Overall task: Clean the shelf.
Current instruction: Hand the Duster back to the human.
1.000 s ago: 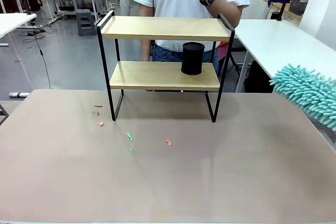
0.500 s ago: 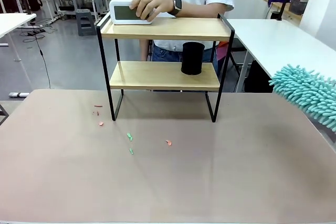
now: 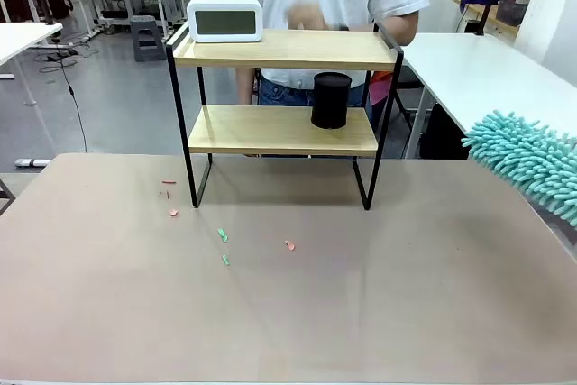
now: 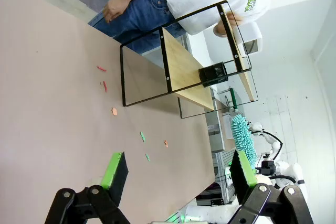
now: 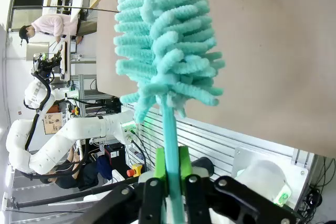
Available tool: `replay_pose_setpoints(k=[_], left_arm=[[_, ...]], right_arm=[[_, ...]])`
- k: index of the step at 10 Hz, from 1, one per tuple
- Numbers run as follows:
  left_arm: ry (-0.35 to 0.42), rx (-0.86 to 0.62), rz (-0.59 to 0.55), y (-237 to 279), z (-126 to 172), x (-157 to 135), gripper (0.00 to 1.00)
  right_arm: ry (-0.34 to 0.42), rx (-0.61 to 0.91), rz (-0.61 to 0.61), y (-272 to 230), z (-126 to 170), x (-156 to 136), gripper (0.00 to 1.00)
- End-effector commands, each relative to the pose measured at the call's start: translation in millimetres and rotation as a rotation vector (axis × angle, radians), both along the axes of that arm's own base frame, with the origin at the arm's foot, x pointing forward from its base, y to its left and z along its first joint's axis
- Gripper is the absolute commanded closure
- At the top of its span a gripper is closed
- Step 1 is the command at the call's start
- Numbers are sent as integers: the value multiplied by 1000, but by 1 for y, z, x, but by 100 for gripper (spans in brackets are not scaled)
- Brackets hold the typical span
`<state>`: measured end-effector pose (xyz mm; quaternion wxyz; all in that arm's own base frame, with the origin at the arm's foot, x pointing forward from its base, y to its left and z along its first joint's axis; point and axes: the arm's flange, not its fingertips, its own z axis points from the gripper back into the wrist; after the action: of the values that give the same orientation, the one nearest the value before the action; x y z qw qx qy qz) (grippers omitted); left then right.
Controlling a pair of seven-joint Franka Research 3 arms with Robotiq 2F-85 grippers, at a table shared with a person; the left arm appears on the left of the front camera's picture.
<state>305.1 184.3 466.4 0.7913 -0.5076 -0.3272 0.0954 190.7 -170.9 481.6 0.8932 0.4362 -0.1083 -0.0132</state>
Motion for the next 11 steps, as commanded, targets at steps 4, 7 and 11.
replay_pose_setpoints(k=[4,7,11], left_arm=[[-290,-75,-362,-92,102,-6,0],[-215,-26,-706,-251,112,38,0],[-165,-58,-788,-329,93,27,0]], right_arm=[[-280,-110,174,22,102,29,88],[-442,-187,640,126,176,37,88],[-360,-248,794,184,178,22,88]])
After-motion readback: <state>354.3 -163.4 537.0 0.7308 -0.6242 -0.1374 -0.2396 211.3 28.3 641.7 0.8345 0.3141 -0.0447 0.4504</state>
